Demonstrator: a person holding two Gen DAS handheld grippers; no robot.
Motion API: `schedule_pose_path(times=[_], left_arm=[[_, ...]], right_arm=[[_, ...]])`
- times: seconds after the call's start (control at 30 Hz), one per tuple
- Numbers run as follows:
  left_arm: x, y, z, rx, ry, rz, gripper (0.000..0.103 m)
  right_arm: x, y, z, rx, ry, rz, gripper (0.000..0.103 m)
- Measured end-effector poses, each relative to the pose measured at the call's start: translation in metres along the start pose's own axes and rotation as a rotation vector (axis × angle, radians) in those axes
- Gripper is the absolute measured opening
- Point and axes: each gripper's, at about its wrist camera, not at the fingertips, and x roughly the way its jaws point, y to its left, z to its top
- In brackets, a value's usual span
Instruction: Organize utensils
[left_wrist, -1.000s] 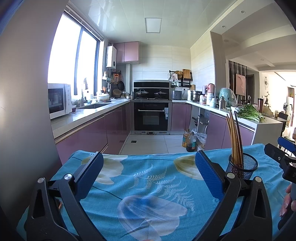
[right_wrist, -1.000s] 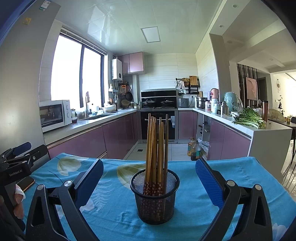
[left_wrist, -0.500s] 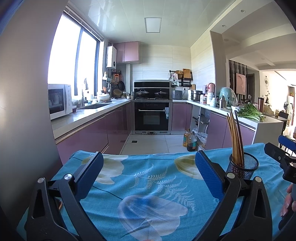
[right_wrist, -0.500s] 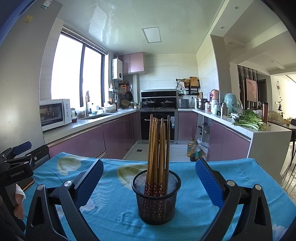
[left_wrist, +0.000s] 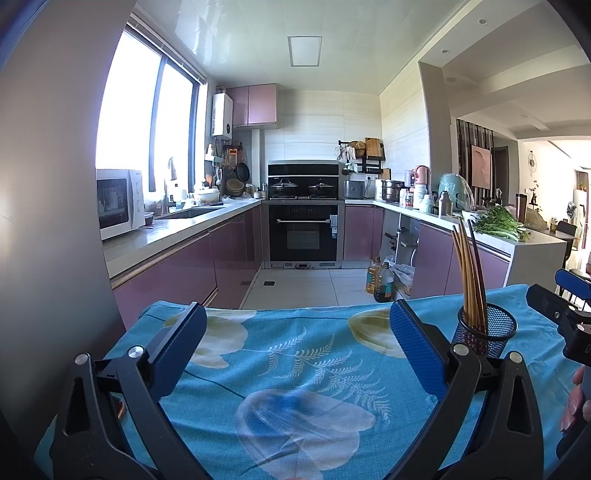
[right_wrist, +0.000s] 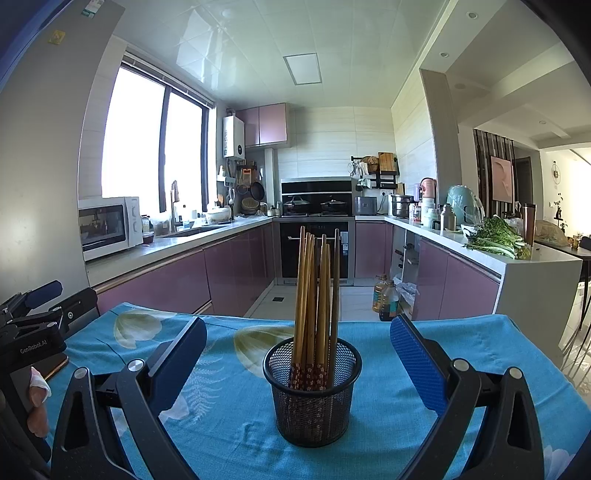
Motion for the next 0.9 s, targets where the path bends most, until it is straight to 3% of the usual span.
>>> schedule_pose_path(times=[0.9], left_arm=[[0.0013,-0.0005,-0.0014,0.004,0.005,-0.002,0.097]], right_arm=[[0.0018,0.0034,-0.0012,0.005,0.007,-0.002,0.096]])
